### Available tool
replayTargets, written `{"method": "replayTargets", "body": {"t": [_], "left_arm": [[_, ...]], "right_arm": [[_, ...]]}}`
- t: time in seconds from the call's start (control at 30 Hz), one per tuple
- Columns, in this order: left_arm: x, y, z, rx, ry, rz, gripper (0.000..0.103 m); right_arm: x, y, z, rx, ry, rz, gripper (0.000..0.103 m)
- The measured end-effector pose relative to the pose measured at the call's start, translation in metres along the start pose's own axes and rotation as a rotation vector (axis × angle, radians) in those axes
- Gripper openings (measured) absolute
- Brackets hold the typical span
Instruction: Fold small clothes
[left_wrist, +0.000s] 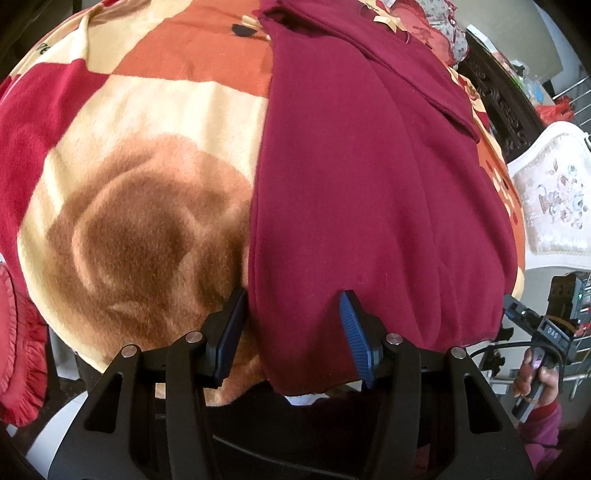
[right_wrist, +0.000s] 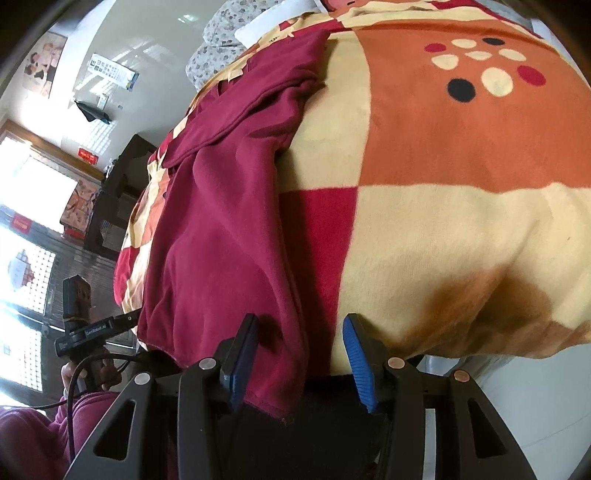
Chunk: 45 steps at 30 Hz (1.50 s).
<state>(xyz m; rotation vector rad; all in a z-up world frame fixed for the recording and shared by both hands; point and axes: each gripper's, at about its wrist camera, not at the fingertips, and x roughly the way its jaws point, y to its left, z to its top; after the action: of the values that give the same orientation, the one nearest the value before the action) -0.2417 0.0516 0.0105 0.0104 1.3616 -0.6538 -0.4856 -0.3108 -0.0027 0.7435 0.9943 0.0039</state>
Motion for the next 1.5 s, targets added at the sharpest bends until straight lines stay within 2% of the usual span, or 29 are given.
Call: {"method": "replayTargets", "body": {"t": [0.13, 0.17, 0.2, 0.23, 0.3, 0.33, 0.37, 0.4, 0.47, 0.53, 0.7, 0.83, 1.07, 1.27, 1.4, 1.5], "left_arm": [[-0.001, -0.001, -0.002, 0.01, -0.003, -0.004, 0.049], [-0.001, 0.0, -0.002, 0.006, -0.006, -0.015, 0.044], [-0.001, 0.002, -0.002, 0.001, -0.002, -0.026, 0.03], [0.001, 0.002, -0.002, -0.007, 0.004, -0.03, 0.023], [0.001, 0.004, -0.003, -0.014, 0.001, -0.044, 0.017], [0.001, 0.004, -0.004, -0.012, -0.002, -0.054, 0.012], [0.0, 0.004, -0.004, -0.01, -0.01, -0.058, 0.01], [-0.001, 0.003, -0.004, -0.008, -0.017, -0.061, 0.008], [-0.006, 0.003, -0.004, -0.004, -0.032, -0.073, 0.007], [-0.015, 0.007, -0.003, -0.012, -0.056, -0.091, 0.006], [-0.063, 0.026, -0.004, -0.016, -0.174, -0.113, 0.006], [-0.078, 0.034, -0.007, -0.014, -0.191, -0.081, 0.006], [-0.072, 0.032, -0.002, -0.033, -0.185, -0.094, 0.006], [-0.1, 0.02, 0.039, 0.002, -0.284, -0.126, 0.006], [-0.11, 0.009, 0.079, 0.024, -0.358, -0.147, 0.006], [-0.111, 0.002, 0.109, 0.045, -0.4, -0.141, 0.006]], "right_arm": [[0.004, 0.004, -0.002, -0.025, 0.016, 0.006, 0.045], [0.005, 0.006, -0.003, -0.035, 0.016, 0.008, 0.045], [0.006, 0.008, -0.004, -0.047, 0.018, 0.011, 0.045], [0.007, 0.01, -0.004, -0.058, 0.021, 0.012, 0.045], [0.01, 0.015, -0.007, -0.088, 0.033, 0.01, 0.045], [0.012, 0.017, -0.008, -0.106, 0.037, 0.005, 0.042], [0.013, 0.019, -0.009, -0.12, 0.039, 0.005, 0.033], [0.013, 0.022, -0.01, -0.135, 0.037, 0.008, 0.028], [0.011, 0.026, -0.012, -0.141, 0.03, 0.019, 0.016], [0.005, 0.029, -0.012, -0.143, 0.017, 0.035, 0.009], [-0.021, 0.047, -0.009, -0.14, -0.008, 0.201, 0.008], [-0.027, 0.067, -0.008, -0.169, 0.001, 0.28, 0.008], [-0.008, 0.072, -0.003, -0.169, 0.038, 0.314, 0.008], [-0.034, 0.071, 0.045, -0.123, -0.12, 0.434, 0.007], [-0.035, 0.075, 0.089, -0.129, -0.217, 0.443, 0.007], [-0.028, 0.077, 0.119, -0.121, -0.251, 0.44, 0.007]]}}
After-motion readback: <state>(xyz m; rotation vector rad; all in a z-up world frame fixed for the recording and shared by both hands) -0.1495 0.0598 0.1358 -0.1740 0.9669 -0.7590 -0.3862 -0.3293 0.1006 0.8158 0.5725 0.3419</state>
